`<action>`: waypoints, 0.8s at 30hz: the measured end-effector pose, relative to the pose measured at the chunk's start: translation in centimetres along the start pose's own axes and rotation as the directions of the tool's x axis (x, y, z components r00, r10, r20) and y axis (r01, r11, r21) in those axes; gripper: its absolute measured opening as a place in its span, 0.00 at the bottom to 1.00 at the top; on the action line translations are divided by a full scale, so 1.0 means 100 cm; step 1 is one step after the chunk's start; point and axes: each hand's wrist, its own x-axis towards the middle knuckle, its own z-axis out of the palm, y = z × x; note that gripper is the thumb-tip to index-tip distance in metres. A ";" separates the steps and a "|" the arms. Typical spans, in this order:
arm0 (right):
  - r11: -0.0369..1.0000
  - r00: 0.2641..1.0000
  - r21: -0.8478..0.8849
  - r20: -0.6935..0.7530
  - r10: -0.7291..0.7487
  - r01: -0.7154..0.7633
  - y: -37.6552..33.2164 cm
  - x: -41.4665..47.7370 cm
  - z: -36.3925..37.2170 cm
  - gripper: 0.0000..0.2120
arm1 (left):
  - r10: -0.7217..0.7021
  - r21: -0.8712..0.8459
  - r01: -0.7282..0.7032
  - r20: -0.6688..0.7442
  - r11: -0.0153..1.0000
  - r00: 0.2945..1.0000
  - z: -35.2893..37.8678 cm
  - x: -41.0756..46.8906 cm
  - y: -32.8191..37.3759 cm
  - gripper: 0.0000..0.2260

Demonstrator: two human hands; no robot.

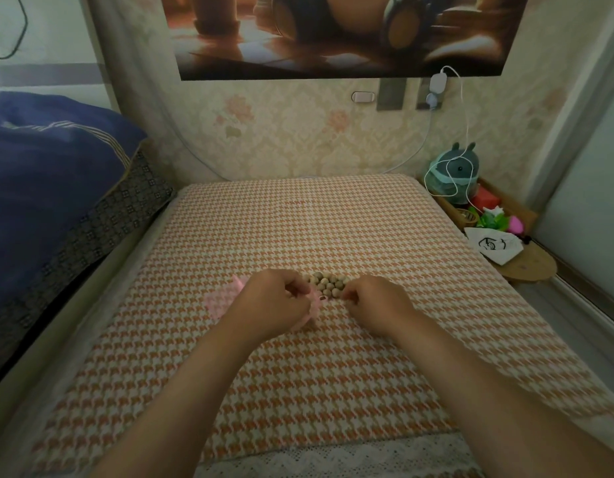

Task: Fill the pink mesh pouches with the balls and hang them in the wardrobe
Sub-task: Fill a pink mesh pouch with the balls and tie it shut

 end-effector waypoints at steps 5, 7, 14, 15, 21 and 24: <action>0.996 0.999 0.086 -0.016 0.032 -0.030 -0.006 0.004 0.004 0.09 | -0.002 -0.020 0.002 0.007 1.000 1.000 -0.001 0.008 -0.005 0.07; 0.972 0.997 0.233 -0.065 0.052 -0.035 -0.009 0.005 0.004 0.09 | 0.008 -0.030 -0.008 0.018 1.000 1.000 -0.002 0.010 -0.007 0.09; 0.793 0.957 0.593 -0.287 0.051 0.136 -0.044 -0.001 -0.026 0.04 | -0.004 -0.067 0.008 0.057 0.998 0.998 -0.007 0.012 -0.009 0.12; 0.787 0.957 0.594 -0.289 0.018 0.164 -0.049 -0.004 -0.029 0.04 | -0.007 -0.089 0.012 0.058 0.996 0.998 -0.007 0.013 -0.008 0.12; 0.848 0.945 0.440 -0.265 -0.190 0.294 -0.059 -0.014 -0.028 0.04 | -0.036 -0.173 0.057 0.122 0.983 0.992 -0.006 0.012 -0.006 0.13; 0.885 0.941 0.351 -0.254 -0.223 0.305 -0.054 -0.013 -0.027 0.05 | -0.035 -0.204 0.061 0.127 0.977 0.991 -0.005 0.011 -0.007 0.14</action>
